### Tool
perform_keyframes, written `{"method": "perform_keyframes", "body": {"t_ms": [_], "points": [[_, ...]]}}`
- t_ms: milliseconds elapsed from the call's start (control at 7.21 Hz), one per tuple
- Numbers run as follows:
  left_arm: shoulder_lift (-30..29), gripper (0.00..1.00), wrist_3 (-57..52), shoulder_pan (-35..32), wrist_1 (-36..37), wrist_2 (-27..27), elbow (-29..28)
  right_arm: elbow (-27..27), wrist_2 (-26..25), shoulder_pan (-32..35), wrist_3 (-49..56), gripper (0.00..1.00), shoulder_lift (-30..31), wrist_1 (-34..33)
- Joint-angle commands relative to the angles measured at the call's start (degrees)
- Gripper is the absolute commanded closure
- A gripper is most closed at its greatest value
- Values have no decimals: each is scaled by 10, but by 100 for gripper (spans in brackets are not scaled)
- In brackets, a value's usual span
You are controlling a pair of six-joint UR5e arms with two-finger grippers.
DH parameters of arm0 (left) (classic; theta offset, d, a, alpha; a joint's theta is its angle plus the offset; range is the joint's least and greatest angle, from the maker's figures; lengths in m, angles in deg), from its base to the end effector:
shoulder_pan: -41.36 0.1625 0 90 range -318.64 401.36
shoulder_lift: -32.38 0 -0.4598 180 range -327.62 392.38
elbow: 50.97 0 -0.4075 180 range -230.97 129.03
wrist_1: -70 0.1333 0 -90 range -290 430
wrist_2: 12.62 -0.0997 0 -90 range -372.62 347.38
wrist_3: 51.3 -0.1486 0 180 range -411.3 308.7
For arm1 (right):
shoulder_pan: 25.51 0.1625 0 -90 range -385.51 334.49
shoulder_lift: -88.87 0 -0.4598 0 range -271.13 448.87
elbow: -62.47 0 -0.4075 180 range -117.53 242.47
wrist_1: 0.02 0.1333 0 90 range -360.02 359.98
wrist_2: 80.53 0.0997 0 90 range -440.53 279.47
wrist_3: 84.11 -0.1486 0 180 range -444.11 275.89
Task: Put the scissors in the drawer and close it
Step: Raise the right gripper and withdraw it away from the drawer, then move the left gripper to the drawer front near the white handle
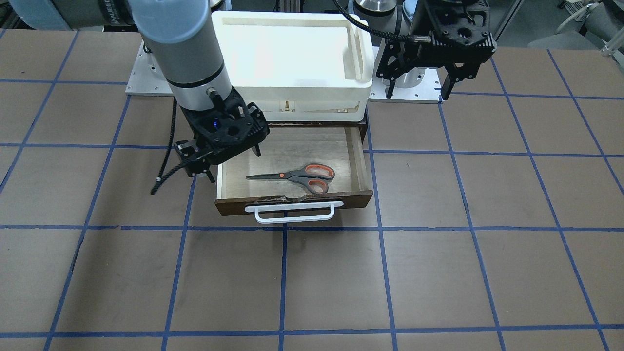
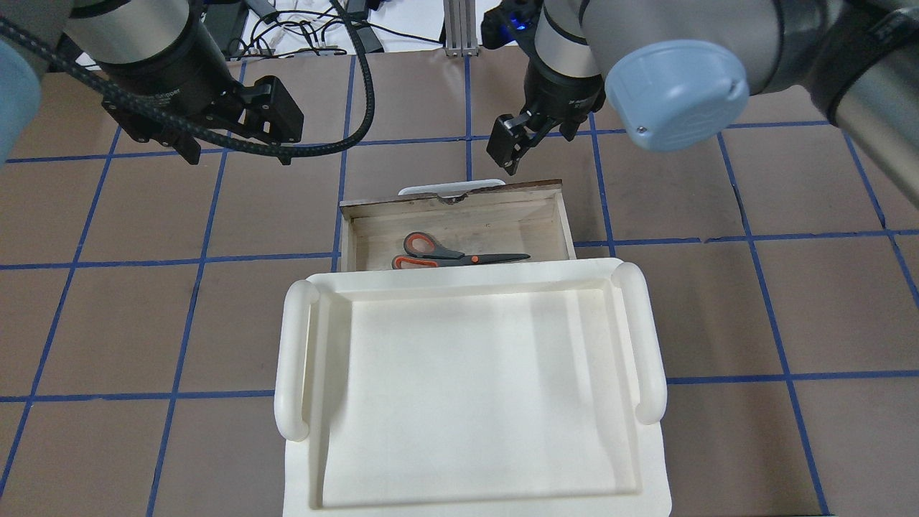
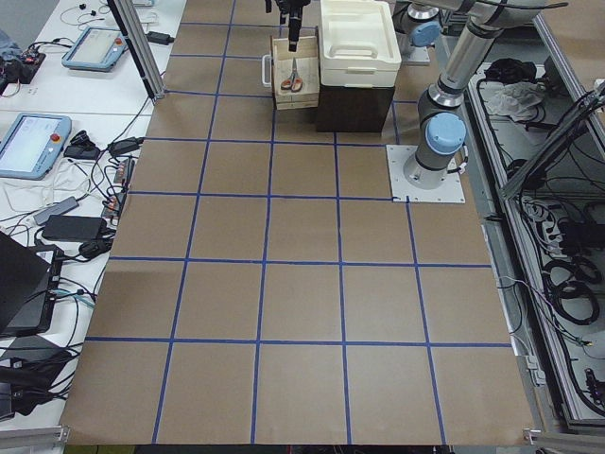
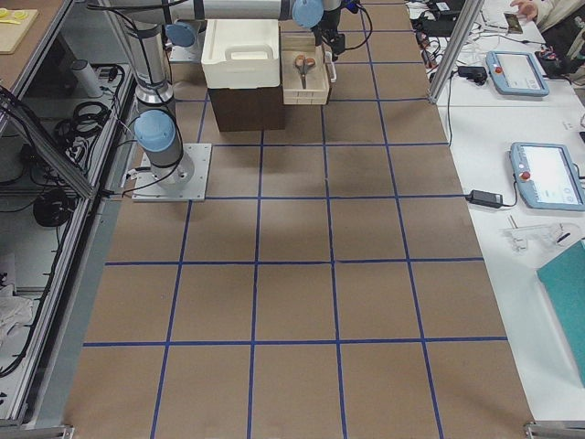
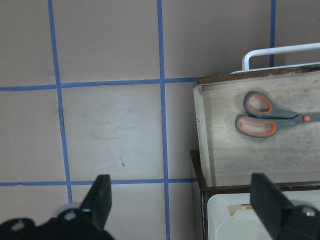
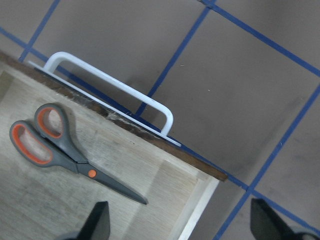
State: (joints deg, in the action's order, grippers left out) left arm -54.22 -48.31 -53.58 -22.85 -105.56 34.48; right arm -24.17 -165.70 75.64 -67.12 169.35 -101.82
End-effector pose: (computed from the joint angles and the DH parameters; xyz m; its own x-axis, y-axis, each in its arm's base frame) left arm -0.1673 -0.4762 0.5389 -0.9985 0.0296 -0.0464 0.0337 0.9952 -0.0914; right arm 0.2581 -0.5555 0.4347 -0.8772 -0.4773 -0.0514 -0.4692 0.8751 -0.1185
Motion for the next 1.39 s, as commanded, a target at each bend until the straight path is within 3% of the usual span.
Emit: {"method": "perform_keyframes", "body": {"t_ms": [0,139,416,1248], "points": [[-9,0,-1,-1,1,3,2,-1,-9,-30,-59,0,21,47],[-20,0,2,-1,21,6,10,1,-51,-55,-61,0,33,41],[-45,0,10,-3,90,8,19,-1,-75,-84,-78,0,46,41],[-250,0,190,-95,275,2,-28,-3,-65,-87,-101,0,97,91]]}}
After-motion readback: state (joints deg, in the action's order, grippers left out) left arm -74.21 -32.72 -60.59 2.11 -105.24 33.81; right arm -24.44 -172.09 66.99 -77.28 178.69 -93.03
